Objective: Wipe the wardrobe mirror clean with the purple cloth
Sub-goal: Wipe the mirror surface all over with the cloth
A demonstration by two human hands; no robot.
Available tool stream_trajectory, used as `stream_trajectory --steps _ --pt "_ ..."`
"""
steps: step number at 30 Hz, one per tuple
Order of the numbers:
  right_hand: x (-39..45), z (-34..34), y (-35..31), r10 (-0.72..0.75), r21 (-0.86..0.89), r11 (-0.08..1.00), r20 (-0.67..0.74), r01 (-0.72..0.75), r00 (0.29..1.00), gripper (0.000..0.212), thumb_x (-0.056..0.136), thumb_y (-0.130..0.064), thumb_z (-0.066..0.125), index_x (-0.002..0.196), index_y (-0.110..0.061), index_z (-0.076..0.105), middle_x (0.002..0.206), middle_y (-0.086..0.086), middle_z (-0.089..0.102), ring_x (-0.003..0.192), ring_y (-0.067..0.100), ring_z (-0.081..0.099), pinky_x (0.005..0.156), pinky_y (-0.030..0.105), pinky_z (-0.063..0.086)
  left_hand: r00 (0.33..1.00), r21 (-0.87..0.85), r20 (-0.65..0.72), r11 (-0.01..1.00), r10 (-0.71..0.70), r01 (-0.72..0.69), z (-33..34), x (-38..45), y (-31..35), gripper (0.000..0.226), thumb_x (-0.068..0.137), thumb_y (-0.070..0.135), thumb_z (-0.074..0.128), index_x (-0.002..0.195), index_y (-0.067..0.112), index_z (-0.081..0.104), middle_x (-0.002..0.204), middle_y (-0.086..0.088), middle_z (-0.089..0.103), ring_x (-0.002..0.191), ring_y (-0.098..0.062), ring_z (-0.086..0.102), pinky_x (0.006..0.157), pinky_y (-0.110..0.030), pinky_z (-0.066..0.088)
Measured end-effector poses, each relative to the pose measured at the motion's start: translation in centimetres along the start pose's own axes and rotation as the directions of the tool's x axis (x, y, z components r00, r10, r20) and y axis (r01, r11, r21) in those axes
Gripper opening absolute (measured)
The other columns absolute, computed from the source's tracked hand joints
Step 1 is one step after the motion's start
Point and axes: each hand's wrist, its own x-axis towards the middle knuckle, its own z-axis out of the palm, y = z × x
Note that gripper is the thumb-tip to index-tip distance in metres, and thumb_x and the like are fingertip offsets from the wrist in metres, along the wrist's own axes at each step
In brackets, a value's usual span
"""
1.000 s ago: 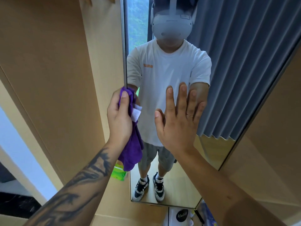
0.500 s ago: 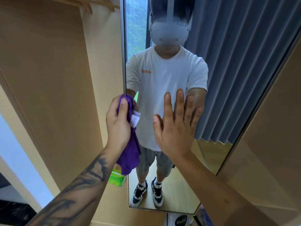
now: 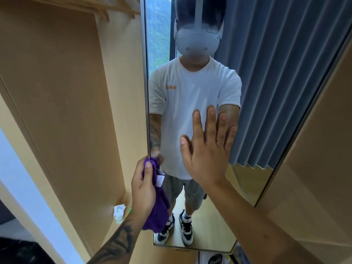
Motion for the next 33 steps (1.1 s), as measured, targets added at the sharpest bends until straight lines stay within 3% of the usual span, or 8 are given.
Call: stream_trajectory --steps 2,5,10,13,17,23,28,33 --pt "0.0 -0.1 0.0 -0.001 -0.002 1.0 0.0 0.001 1.0 0.072 0.105 -0.053 0.046 0.166 -0.023 0.02 0.172 0.009 0.011 0.159 0.035 0.009 0.127 0.06 0.005 0.999 -0.015 -0.006 0.999 0.035 -0.035 0.5 0.8 1.7 0.029 0.115 0.027 0.04 0.108 0.022 0.067 0.081 0.01 0.07 0.076 -0.004 0.063 0.081 -0.029 0.047" --pt "0.1 -0.2 0.0 -0.008 0.0 1.0 -0.001 0.008 1.0 0.072 0.105 -0.053 0.046 0.166 -0.023 0.019 0.172 0.009 0.011 0.159 0.035 0.01 0.127 0.06 0.005 0.986 -0.05 -0.037 0.986 0.16 -0.161 1.8 3.3 6.4 0.029 0.115 0.019 0.04 0.1 0.022 0.065 0.075 0.02 0.065 0.066 0.005 0.058 0.067 -0.01 0.047" --pt "0.1 -0.5 -0.1 -0.007 0.005 1.0 0.015 0.007 1.0 0.071 0.106 -0.052 0.043 0.166 -0.023 0.019 0.172 0.01 0.013 0.159 0.036 0.012 0.127 0.059 0.005 0.943 -0.024 -0.084 0.946 0.321 -0.324 3.0 6.3 11.8 0.032 0.113 0.023 0.042 0.089 0.032 0.06 0.075 0.023 0.065 0.07 0.006 0.057 0.071 -0.009 0.043" --pt "0.1 -0.6 -0.1 -0.01 0.004 1.0 0.007 0.01 1.0 0.07 0.106 -0.051 0.046 0.165 -0.022 0.022 0.171 0.01 0.014 0.157 0.039 0.018 0.127 0.059 0.007 0.948 0.019 -0.118 0.956 0.294 -0.294 3.3 5.3 10.2 0.029 0.112 0.028 0.042 0.091 0.035 0.061 0.078 0.022 0.065 0.074 0.004 0.057 0.074 -0.01 0.043" --pt "-0.1 -0.8 0.2 -0.036 -0.003 0.999 0.027 0.036 0.999 0.073 0.105 -0.053 0.045 0.166 -0.022 0.019 0.172 0.01 0.01 0.159 0.037 0.011 0.128 0.058 0.005 0.985 0.037 -0.122 0.992 0.121 -0.117 2.3 2.4 4.4 0.03 0.114 0.035 0.04 0.103 0.021 0.066 0.085 0.007 0.067 0.083 -0.013 0.062 0.082 -0.033 0.049" --pt "-0.6 -1.0 0.8 -0.059 0.03 0.998 0.065 0.058 0.996 0.073 0.105 -0.052 0.044 0.166 -0.022 0.019 0.174 0.011 0.01 0.161 0.035 0.004 0.128 0.057 0.005 0.984 0.0 -0.177 1.0 -0.011 0.011 2.0 0.2 1.9 0.038 0.113 0.036 0.037 0.094 0.022 0.067 0.077 0.011 0.068 0.077 -0.013 0.063 0.084 -0.042 0.05" --pt "-3.0 -0.8 0.8 -0.057 0.027 0.998 0.124 0.055 0.991 0.074 0.103 -0.052 0.049 0.166 -0.021 0.023 0.174 0.012 0.009 0.16 0.037 0.006 0.128 0.058 0.004 0.979 -0.027 -0.18 0.995 0.093 -0.099 2.3 2.7 5.9 0.027 0.111 0.031 0.043 0.104 0.019 0.066 0.087 0.018 0.067 0.084 -0.006 0.061 0.083 -0.026 0.047" --pt "-5.9 -0.6 0.8 -0.073 0.016 0.997 0.177 0.071 0.981 0.076 0.101 -0.05 0.054 0.165 -0.021 0.025 0.172 0.014 0.013 0.158 0.04 0.013 0.127 0.059 0.006 0.946 0.012 -0.216 0.969 0.242 -0.245 2.8 5.3 9.2 0.019 0.108 0.036 0.047 0.116 0.03 0.064 0.101 0.025 0.068 0.097 0.0 0.065 0.085 -0.011 0.047"
